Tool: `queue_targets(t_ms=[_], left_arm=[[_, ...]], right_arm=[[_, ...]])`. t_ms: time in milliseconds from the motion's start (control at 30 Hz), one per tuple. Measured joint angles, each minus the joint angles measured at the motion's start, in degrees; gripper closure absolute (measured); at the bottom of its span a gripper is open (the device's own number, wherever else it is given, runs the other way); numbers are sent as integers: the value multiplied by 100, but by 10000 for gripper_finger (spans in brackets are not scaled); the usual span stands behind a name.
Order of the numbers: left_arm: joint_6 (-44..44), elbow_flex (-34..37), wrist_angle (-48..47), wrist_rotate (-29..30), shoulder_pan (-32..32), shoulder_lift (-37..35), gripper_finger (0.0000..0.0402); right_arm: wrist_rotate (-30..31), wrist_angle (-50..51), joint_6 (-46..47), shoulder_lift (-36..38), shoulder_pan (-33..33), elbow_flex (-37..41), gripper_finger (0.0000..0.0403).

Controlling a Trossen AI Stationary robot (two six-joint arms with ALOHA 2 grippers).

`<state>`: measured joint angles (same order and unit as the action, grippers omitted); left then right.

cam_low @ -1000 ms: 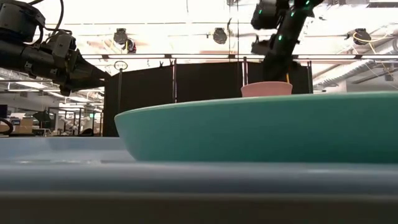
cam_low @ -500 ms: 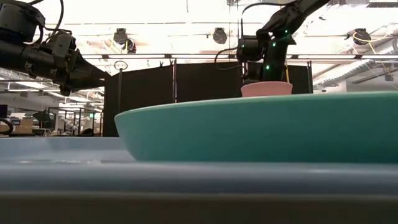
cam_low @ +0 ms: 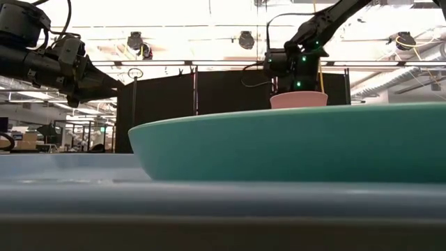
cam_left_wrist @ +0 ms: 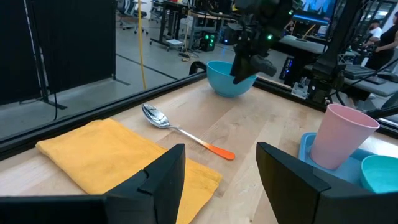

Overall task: Set up tray
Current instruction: Put the blue bowl on top of the light blue plate

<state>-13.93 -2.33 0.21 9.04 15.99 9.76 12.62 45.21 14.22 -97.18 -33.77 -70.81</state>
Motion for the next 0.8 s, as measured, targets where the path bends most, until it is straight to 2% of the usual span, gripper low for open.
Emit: queue_targets(t_ms=[100, 300, 533, 800], left_arm=[[0, 0, 0, 0, 0, 0, 199], [0, 0, 0, 0, 0, 0, 199], [0, 0, 0, 0, 0, -1, 199], [0, 0, 0, -1, 0, -1, 199]], right_arm=[[86, -160, -31, 6, -67, 102, 297], [-43, -1086, -105, 10, -227, 803, 389], [-169, -1519, -189, 522, -140, 1328, 399], [-795, -1967, -111, 2314, 486, 1344, 401]])
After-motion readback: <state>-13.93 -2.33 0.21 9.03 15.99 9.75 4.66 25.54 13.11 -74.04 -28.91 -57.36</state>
